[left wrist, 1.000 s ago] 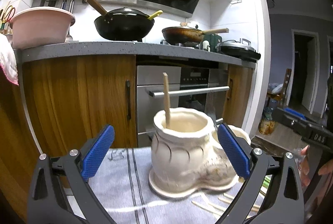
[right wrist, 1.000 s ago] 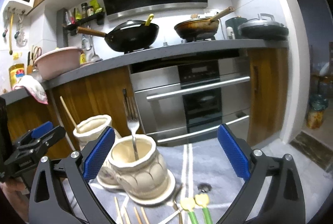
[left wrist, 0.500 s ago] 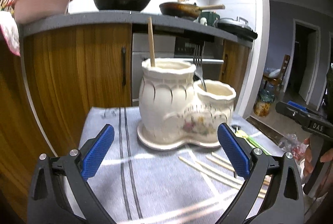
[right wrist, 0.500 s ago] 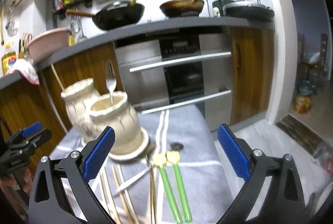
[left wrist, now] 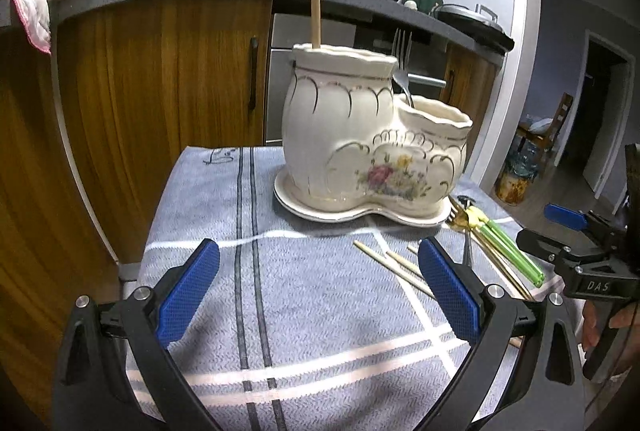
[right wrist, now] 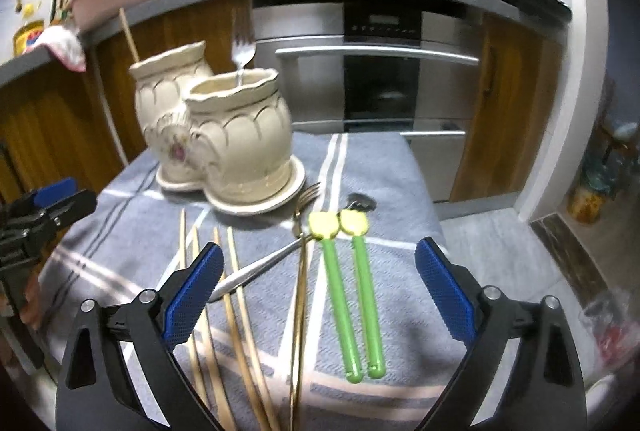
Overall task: Organize utensils
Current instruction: 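Close the right tool on the gold fork while the left tool moves toward the chopsticks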
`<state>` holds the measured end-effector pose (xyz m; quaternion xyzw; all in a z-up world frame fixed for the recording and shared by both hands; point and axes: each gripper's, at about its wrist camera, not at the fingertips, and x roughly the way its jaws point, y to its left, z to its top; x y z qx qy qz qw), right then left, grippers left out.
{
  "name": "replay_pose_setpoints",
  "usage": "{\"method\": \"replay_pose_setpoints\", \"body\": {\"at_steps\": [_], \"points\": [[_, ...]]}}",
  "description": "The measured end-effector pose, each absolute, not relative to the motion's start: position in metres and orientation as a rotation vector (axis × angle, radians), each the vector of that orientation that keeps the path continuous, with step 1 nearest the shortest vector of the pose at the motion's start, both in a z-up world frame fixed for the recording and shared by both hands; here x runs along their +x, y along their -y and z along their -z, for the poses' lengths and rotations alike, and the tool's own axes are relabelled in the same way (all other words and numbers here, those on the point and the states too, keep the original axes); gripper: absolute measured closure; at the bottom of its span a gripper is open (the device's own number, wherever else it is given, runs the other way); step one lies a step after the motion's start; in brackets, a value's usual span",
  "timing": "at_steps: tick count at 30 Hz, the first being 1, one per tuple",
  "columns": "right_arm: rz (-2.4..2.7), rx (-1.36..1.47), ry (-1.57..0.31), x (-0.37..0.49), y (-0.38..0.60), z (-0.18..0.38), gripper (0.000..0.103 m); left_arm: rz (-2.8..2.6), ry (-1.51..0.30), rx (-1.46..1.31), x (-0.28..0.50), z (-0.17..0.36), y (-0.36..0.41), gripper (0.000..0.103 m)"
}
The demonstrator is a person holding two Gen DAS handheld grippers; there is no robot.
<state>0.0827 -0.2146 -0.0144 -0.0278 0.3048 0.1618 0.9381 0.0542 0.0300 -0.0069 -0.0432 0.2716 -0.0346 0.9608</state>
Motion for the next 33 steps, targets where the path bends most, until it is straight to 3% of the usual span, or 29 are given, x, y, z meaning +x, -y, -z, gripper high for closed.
{"method": "replay_pose_setpoints", "body": {"at_steps": [13,33], "points": [[-0.371,-0.12,-0.752,0.1,0.194,0.033,0.069,0.096,-0.605,-0.072,0.065,0.018,-0.022,0.006],[-0.38,-0.105,-0.83,0.123,0.191,0.046,0.087,0.126,-0.643,-0.065,0.07,0.025,-0.014,0.006]]}}
